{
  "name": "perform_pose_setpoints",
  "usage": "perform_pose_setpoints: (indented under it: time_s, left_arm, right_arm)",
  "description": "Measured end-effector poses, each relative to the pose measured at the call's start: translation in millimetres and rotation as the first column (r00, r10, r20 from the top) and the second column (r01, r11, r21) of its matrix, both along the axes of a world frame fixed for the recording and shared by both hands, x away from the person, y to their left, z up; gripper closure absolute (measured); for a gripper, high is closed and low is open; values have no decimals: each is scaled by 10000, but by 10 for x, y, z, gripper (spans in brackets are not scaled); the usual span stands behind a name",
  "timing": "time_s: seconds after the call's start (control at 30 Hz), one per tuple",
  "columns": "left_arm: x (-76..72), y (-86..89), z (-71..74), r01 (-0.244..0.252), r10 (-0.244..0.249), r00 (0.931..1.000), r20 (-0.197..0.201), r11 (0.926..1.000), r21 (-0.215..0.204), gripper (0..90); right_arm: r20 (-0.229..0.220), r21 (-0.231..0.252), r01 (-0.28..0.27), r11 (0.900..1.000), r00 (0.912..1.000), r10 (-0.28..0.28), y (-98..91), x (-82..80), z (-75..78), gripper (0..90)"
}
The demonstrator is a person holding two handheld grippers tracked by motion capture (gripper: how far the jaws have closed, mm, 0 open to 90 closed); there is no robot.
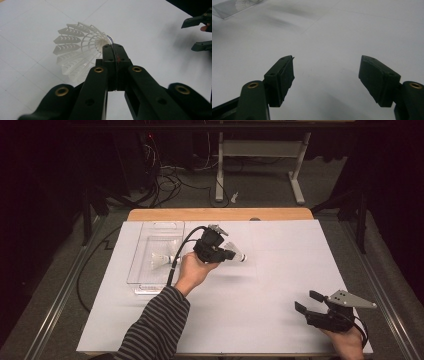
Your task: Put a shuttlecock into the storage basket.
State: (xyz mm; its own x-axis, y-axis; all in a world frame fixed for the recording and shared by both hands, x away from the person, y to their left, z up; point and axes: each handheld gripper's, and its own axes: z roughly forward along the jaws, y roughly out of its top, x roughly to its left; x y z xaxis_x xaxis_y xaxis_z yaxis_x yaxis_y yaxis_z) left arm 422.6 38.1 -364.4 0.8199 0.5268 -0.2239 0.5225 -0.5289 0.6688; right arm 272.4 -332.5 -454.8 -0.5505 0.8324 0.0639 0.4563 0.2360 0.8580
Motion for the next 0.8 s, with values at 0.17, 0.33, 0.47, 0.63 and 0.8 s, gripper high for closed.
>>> perform_pose_setpoints:
  time_s: [0.17,0.33,0.47,0.63,0.8]
  left_arm:
    - [-41,18,8,41,-41,10000,25,10000,-25,898]
    - [-75,57,2,20,-20,10000,34,10000,-14,898]
    - [-106,97,24,13,-13,10000,76,10000,-24,898]
    - [-145,161,34,-96,97,9999,68,9999,-68,898]
    - [-188,211,39,-154,154,9998,95,9999,-61,898]
  right_arm:
    - [-7,-8,-9,10000,10000,9,6,-1,0,288]
    - [-12,-12,3,10000,10000,-3,4,-2,0,288]
    - [-13,-1,0,10000,10000,0,5,-2,-1,288]
    - [-9,-7,14,10000,10000,-14,0,-3,1,288]
    - [-16,8,41,10000,10000,-41,0,-6,2,288]
